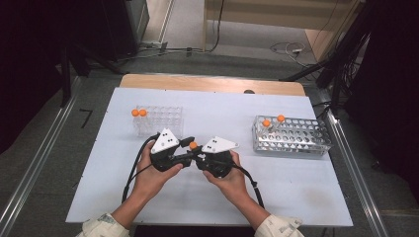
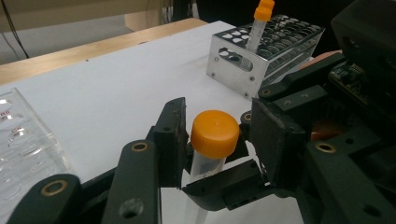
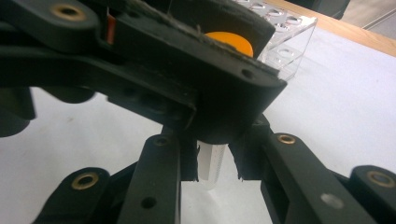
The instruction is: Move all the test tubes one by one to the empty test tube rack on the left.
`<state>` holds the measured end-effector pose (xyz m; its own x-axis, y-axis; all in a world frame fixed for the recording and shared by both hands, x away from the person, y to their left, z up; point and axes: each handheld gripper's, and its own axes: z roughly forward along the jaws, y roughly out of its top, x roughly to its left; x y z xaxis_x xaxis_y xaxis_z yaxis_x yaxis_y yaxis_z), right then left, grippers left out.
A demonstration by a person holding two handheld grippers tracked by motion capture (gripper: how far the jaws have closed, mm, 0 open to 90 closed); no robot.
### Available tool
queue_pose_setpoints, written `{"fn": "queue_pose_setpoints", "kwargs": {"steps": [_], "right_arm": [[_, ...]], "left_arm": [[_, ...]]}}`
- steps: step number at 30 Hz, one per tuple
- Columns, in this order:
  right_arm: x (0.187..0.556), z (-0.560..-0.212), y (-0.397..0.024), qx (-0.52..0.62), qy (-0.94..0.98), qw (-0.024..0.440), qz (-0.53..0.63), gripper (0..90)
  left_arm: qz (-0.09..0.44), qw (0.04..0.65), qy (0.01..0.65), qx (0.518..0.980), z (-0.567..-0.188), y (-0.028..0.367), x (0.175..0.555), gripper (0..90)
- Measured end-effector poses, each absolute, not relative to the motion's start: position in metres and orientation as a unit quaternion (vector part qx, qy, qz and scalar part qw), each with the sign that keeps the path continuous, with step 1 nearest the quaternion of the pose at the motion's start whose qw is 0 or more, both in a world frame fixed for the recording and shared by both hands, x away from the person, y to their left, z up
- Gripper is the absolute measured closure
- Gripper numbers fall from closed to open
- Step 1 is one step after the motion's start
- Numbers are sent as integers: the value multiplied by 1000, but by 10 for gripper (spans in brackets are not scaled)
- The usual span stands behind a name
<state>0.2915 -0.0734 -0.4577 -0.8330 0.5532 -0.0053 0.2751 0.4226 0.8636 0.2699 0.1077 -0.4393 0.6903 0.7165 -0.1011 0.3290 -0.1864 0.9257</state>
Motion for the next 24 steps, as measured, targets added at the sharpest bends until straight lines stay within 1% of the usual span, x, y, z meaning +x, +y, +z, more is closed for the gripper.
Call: {"fn": "queue_pose_setpoints", "kwargs": {"steps": [2, 8, 17, 18, 21, 24], "right_arm": [[291, -457, -74, 249, 831, 145, 476, 716], [291, -458, -73, 250, 830, 145, 476, 715], [291, -457, -73, 251, 829, 147, 479, 696], [291, -457, -73, 250, 828, 146, 480, 683], [290, -455, -75, 253, 826, 143, 484, 605], [289, -454, -76, 260, 823, 147, 483, 485]], "left_arm": [[182, 535, 348, 748, -439, 108, 270, 629], [178, 535, 347, 750, -439, 108, 269, 696], [172, 540, 350, 746, -438, 109, 270, 704], [173, 541, 350, 745, -438, 109, 270, 704], [176, 542, 354, 742, -437, 110, 271, 705], [176, 545, 358, 738, -435, 114, 272, 705]]}}
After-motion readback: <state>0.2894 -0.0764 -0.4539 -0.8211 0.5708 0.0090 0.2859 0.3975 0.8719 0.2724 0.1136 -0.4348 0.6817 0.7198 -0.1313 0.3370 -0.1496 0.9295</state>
